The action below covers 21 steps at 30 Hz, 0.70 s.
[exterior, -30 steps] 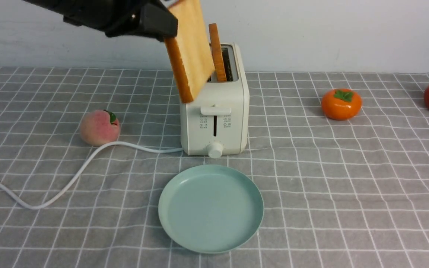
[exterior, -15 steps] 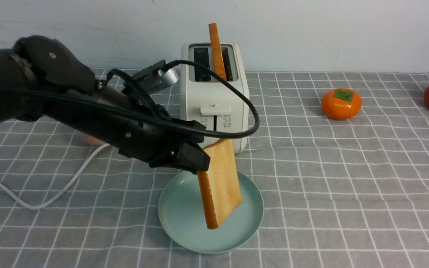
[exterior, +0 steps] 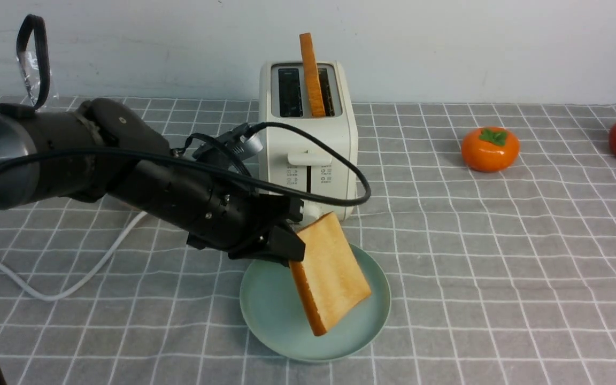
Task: Take toasted bread from bread machine on grey coffee table place on plate.
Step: 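Place the slice of bread on the plate with the left gripper, then grasp the toast slice in the toaster and pull it up out of the slot with the right gripper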
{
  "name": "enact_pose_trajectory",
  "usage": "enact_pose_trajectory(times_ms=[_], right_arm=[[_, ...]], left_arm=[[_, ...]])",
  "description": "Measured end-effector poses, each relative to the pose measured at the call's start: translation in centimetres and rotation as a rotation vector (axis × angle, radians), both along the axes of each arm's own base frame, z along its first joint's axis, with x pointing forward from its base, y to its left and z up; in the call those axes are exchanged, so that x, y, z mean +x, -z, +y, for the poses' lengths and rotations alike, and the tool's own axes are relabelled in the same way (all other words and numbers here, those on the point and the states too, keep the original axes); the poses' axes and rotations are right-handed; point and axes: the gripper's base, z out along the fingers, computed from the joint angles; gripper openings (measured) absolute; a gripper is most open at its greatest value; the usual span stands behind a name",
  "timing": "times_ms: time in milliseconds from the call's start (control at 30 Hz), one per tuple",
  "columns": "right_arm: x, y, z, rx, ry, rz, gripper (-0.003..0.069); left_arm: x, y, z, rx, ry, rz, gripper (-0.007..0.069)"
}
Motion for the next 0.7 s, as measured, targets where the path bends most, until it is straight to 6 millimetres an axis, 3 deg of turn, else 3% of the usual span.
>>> enact_pose_trajectory(times_ms=[133, 167, 267, 400, 533, 567, 600, 633, 700], right_arm=[[0.1, -0.1, 0.0, 0.003, 0.006, -0.010, 0.0035], [0.1, -0.1, 0.0, 0.004, 0.006, -0.012, 0.0035], [0.5, -0.2, 0.0, 0.007, 0.001, 0.002, 0.0035], [2.7, -0.7, 0.3, -0.005, -0.040, 0.107, 0.0035], [7.0, -2.1, 0.5, -0.030, -0.095, 0.190, 0.0035], [7.2, -2.5, 0.6, -0.031, -0.097, 0.184, 0.0035], [9.4, -3.0, 0.9, -0.044, -0.126, 0.204, 0.0035], [9.4, -3.0, 0.9, -0.044, -0.126, 0.204, 0.0035], [12.9, -3.5, 2.5, -0.068, -0.183, 0.214, 0.0035]], left_arm=[[-0.1, 0.5, 0.5, 0.082, 0.021, 0.004, 0.0237], [-0.1, 0.5, 0.5, 0.088, 0.025, 0.001, 0.0237], [-0.7, 0.8, 1.4, 0.200, 0.053, 0.030, 0.0393], [-1.4, -0.6, 2.7, 0.324, 0.009, 0.016, 0.0435], [-2.7, -3.8, 4.6, 0.429, -0.104, -0.037, 0.0335], [-2.9, -4.2, 4.8, 0.435, -0.117, -0.040, 0.0315], [-3.8, -5.7, 5.4, 0.449, -0.168, -0.052, 0.0216], [-3.9, -5.7, 5.5, 0.454, -0.171, -0.047, 0.0202], [-6.2, -8.8, 6.8, 0.464, -0.229, -0.110, 0.0024]])
